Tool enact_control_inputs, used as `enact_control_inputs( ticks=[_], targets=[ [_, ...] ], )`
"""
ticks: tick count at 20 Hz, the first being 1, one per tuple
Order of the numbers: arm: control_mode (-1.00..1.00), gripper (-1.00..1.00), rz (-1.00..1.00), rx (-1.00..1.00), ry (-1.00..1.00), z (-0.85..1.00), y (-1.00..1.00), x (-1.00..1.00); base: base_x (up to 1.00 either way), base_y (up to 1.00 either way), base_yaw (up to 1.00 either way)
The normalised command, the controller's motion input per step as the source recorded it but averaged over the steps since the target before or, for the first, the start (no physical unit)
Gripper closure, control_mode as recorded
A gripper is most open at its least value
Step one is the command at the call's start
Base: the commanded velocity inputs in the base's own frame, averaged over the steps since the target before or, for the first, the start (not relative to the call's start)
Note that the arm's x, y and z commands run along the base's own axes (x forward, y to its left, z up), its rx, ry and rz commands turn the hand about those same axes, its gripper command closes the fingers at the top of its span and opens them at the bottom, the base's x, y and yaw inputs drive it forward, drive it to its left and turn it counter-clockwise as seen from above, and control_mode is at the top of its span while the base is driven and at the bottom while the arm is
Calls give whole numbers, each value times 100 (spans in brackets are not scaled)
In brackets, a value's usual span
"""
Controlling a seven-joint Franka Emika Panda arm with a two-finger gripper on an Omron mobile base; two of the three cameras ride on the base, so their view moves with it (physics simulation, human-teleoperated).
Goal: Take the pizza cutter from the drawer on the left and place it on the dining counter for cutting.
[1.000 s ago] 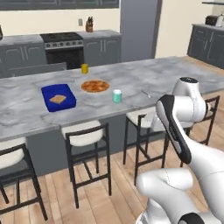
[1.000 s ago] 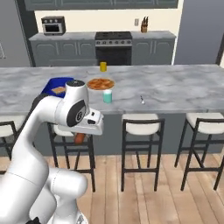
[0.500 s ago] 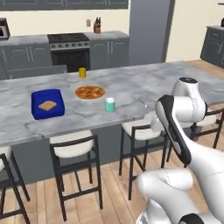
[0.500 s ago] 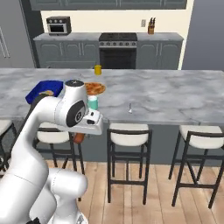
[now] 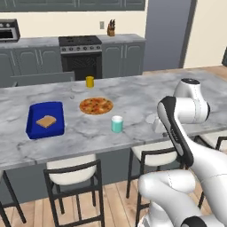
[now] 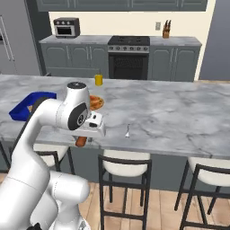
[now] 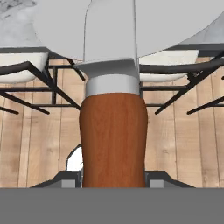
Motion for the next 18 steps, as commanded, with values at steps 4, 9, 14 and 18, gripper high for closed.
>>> enact_control_inputs(
  ticks=[4, 9, 14, 18],
  targets=[
    [100, 100, 0, 0, 0, 0, 0, 0, 57, -12, 12],
    [100, 100, 0, 0, 0, 0, 0, 0, 41, -11, 7],
    [100, 100, 0, 0, 0, 0, 0, 0, 12, -10, 3],
    [100, 100, 0, 0, 0, 0, 0, 0, 29, -7, 4]
  ],
)
